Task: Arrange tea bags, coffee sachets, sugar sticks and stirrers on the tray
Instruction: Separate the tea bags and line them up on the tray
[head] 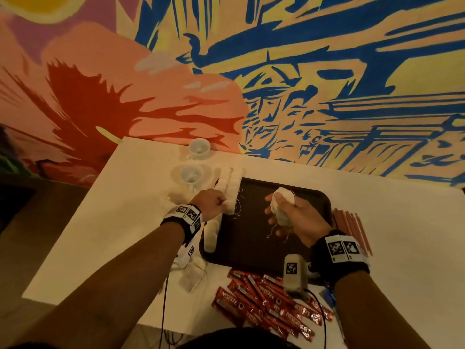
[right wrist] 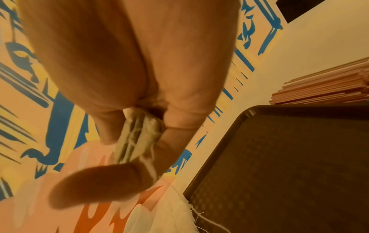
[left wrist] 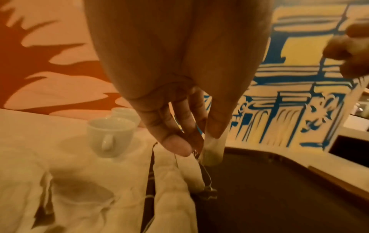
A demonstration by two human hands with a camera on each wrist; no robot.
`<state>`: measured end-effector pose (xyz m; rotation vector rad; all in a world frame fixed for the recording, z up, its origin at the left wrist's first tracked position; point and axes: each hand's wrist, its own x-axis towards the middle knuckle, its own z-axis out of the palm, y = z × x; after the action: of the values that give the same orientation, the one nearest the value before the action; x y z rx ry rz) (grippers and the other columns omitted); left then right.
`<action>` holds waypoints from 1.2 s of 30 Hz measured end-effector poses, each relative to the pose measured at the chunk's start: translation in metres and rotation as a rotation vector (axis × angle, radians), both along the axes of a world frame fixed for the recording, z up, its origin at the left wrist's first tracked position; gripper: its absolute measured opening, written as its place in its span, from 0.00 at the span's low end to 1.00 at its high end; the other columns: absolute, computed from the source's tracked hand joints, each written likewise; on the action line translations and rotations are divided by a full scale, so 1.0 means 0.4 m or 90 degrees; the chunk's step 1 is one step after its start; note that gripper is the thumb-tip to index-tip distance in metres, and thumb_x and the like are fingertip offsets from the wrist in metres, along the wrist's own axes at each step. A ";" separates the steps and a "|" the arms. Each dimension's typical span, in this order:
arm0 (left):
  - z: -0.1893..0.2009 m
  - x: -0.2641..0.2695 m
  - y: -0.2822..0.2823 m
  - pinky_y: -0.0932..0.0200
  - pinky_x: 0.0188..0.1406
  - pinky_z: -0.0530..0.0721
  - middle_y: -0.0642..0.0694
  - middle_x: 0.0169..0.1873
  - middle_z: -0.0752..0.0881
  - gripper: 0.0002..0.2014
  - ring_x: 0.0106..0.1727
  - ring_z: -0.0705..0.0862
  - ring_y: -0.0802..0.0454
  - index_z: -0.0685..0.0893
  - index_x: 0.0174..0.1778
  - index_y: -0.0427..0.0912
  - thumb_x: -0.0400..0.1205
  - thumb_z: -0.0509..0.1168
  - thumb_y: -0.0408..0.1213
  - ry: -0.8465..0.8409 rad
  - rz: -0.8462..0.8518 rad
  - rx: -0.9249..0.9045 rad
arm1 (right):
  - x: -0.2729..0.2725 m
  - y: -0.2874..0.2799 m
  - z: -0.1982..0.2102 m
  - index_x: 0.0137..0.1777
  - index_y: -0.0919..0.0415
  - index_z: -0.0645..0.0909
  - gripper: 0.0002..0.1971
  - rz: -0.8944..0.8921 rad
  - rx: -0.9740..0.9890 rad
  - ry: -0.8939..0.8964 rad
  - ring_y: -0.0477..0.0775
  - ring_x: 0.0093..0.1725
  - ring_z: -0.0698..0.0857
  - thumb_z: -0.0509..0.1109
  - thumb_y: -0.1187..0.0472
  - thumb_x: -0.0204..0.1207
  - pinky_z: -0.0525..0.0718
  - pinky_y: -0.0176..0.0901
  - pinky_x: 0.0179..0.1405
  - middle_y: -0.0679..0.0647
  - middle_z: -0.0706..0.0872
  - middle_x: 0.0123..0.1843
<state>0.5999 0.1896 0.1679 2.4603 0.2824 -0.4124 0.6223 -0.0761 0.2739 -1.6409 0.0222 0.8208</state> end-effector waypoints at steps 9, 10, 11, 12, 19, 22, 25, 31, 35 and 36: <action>-0.141 0.041 -0.013 0.55 0.56 0.82 0.46 0.58 0.89 0.13 0.58 0.86 0.44 0.89 0.58 0.50 0.83 0.67 0.51 0.134 -0.047 0.063 | 0.036 0.060 -0.039 0.67 0.62 0.83 0.14 -0.042 0.051 0.110 0.59 0.50 0.87 0.60 0.58 0.90 0.89 0.49 0.38 0.64 0.86 0.57; -0.151 0.046 -0.011 0.53 0.56 0.83 0.45 0.57 0.89 0.13 0.57 0.86 0.43 0.89 0.56 0.50 0.83 0.67 0.51 0.130 -0.039 0.069 | 0.036 0.063 -0.044 0.66 0.63 0.83 0.15 -0.052 0.053 0.124 0.59 0.50 0.87 0.58 0.58 0.90 0.89 0.49 0.38 0.64 0.86 0.57; -0.158 0.051 -0.010 0.53 0.55 0.84 0.45 0.55 0.89 0.12 0.55 0.87 0.43 0.89 0.53 0.50 0.83 0.66 0.52 0.121 -0.032 0.073 | 0.036 0.066 -0.048 0.66 0.63 0.83 0.15 -0.060 0.054 0.132 0.60 0.49 0.87 0.57 0.59 0.91 0.89 0.50 0.38 0.64 0.86 0.56; -0.161 0.057 -0.010 0.52 0.54 0.84 0.46 0.53 0.89 0.13 0.53 0.87 0.44 0.89 0.51 0.48 0.83 0.65 0.52 0.110 -0.026 0.077 | 0.036 0.067 -0.053 0.65 0.64 0.83 0.15 -0.069 0.051 0.135 0.60 0.49 0.86 0.57 0.60 0.91 0.89 0.50 0.38 0.65 0.86 0.56; -0.163 0.093 -0.011 0.52 0.51 0.84 0.46 0.54 0.89 0.10 0.52 0.88 0.41 0.89 0.53 0.50 0.84 0.64 0.48 0.064 -0.007 0.128 | 0.028 0.061 -0.072 0.64 0.63 0.84 0.15 -0.074 0.028 0.111 0.59 0.48 0.87 0.56 0.60 0.91 0.90 0.50 0.40 0.64 0.86 0.54; -0.168 0.092 -0.011 0.52 0.47 0.82 0.46 0.54 0.88 0.08 0.50 0.87 0.43 0.88 0.53 0.52 0.82 0.66 0.46 0.078 -0.013 0.151 | 0.024 0.054 -0.081 0.65 0.63 0.83 0.16 -0.063 0.025 0.098 0.58 0.48 0.88 0.56 0.58 0.91 0.89 0.49 0.40 0.64 0.87 0.55; -0.171 0.094 -0.019 0.46 0.57 0.86 0.47 0.59 0.84 0.11 0.58 0.86 0.42 0.86 0.60 0.52 0.82 0.68 0.44 0.090 -0.048 0.185 | 0.019 0.045 -0.086 0.66 0.63 0.83 0.16 -0.070 0.027 0.096 0.60 0.49 0.88 0.56 0.59 0.91 0.89 0.51 0.41 0.65 0.87 0.56; -0.156 0.090 -0.018 0.44 0.59 0.84 0.44 0.65 0.80 0.14 0.61 0.84 0.38 0.81 0.66 0.48 0.85 0.63 0.43 0.046 -0.037 0.213 | 0.008 0.028 -0.082 0.68 0.65 0.82 0.16 -0.074 0.067 0.127 0.59 0.48 0.87 0.55 0.62 0.90 0.90 0.50 0.40 0.64 0.86 0.55; -0.121 0.067 -0.003 0.43 0.60 0.83 0.44 0.63 0.78 0.12 0.60 0.83 0.39 0.79 0.65 0.47 0.86 0.62 0.42 0.034 0.018 0.177 | -0.002 0.015 -0.074 0.67 0.65 0.82 0.17 -0.077 0.096 0.142 0.59 0.47 0.87 0.53 0.63 0.89 0.90 0.50 0.39 0.64 0.86 0.54; -0.109 0.056 0.002 0.45 0.60 0.82 0.45 0.62 0.78 0.12 0.60 0.83 0.41 0.79 0.64 0.48 0.86 0.63 0.42 0.028 0.046 0.158 | -0.005 0.011 -0.073 0.67 0.65 0.82 0.18 -0.077 0.104 0.144 0.59 0.47 0.87 0.53 0.63 0.89 0.90 0.50 0.39 0.64 0.87 0.53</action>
<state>0.6224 0.1904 0.1244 2.6754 0.4645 -0.4236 0.6205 -0.0718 0.2448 -1.3738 0.2073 0.8879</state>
